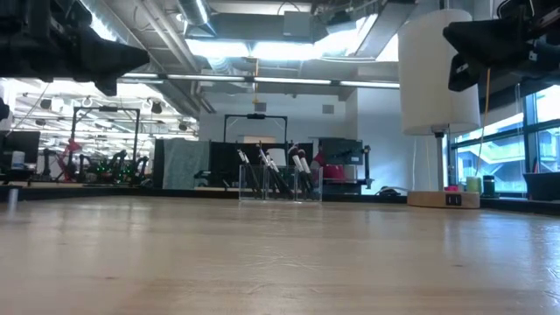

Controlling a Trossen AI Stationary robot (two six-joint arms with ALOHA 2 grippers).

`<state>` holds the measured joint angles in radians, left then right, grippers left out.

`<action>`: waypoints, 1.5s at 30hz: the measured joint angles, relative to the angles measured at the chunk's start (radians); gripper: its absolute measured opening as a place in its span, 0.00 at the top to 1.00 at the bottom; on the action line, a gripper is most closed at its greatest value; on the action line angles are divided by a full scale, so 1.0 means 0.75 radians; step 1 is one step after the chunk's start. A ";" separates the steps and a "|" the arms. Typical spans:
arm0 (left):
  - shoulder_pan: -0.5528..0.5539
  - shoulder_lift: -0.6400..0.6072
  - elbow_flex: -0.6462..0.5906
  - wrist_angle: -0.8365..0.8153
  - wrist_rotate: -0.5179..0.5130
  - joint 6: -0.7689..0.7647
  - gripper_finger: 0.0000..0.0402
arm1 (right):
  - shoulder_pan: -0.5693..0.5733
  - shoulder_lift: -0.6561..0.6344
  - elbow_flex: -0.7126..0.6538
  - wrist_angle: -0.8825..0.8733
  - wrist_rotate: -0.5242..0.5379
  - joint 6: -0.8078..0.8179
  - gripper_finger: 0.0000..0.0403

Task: Put items in baskets/containers
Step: Return to Home Position

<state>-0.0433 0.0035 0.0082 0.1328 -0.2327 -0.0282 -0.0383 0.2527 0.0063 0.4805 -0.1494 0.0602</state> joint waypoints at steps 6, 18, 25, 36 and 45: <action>0.000 0.005 0.000 -0.014 0.077 0.029 0.92 | 0.000 0.000 0.001 -0.012 0.105 -0.013 0.91; 0.000 0.048 0.002 -0.132 0.101 0.069 0.92 | 0.000 0.000 0.001 -0.113 0.041 -0.128 0.91; 0.000 0.049 0.002 -0.131 0.100 0.068 0.91 | 0.001 0.000 0.001 -0.181 -0.038 -0.160 0.91; 0.000 0.049 0.002 -0.132 0.100 0.067 0.92 | 0.003 0.001 0.001 -0.426 -0.047 -0.156 0.91; 0.000 0.049 0.002 -0.132 0.099 0.067 0.92 | 0.003 0.000 0.001 -0.544 -0.048 -0.156 0.91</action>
<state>-0.0433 0.0402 0.0093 0.0338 -0.1581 0.0219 -0.0360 0.2527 0.0071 0.0722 -0.1852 -0.0568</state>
